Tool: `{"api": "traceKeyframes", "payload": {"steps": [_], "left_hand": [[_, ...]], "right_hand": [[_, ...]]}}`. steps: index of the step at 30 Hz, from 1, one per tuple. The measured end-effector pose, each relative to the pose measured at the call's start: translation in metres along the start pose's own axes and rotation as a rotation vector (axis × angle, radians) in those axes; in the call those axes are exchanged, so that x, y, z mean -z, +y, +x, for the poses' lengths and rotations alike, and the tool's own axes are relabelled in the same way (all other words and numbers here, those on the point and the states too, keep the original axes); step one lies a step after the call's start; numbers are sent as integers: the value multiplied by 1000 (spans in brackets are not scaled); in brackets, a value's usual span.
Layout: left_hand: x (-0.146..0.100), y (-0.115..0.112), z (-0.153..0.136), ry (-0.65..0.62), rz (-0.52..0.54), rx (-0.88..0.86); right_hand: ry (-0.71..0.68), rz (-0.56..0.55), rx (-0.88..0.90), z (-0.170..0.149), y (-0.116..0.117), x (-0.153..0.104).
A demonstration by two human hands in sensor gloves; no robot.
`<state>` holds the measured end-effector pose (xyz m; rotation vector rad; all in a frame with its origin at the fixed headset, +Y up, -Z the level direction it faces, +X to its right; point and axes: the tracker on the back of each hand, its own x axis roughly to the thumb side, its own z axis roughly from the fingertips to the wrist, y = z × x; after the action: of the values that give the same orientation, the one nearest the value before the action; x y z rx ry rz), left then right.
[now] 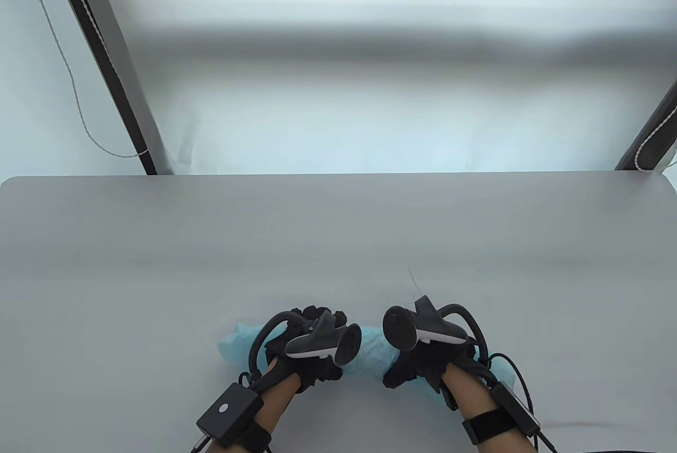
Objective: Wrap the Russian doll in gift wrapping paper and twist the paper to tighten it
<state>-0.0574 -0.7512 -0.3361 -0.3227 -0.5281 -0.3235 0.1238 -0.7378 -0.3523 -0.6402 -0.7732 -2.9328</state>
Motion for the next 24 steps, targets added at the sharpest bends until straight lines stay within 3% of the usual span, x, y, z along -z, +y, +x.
{"api": "traceKeyframes", "payload": {"steps": [4, 6, 11, 13, 16, 20, 24], "left_hand": [[2, 0, -1, -26, 76, 5], [2, 0, -4, -44, 86, -5], [7, 1, -14, -81, -29, -110], [8, -1, -20, -93, -78, -191], [7, -4, -25, -115, -134, -235], [3, -5, -24, -106, -147, -215], [-3, -1, -11, -55, -43, -93]], "right_hand": [[-5, 49, 106, -9, 4, 2], [-6, 51, 74, -7, 5, -1], [-88, -180, -128, 2, 8, -13], [-114, -219, -189, 8, 7, -13], [-137, -220, -223, 13, 7, -11], [-145, -194, -115, 9, 7, -8], [-120, -94, 11, -1, 5, -1]]}}
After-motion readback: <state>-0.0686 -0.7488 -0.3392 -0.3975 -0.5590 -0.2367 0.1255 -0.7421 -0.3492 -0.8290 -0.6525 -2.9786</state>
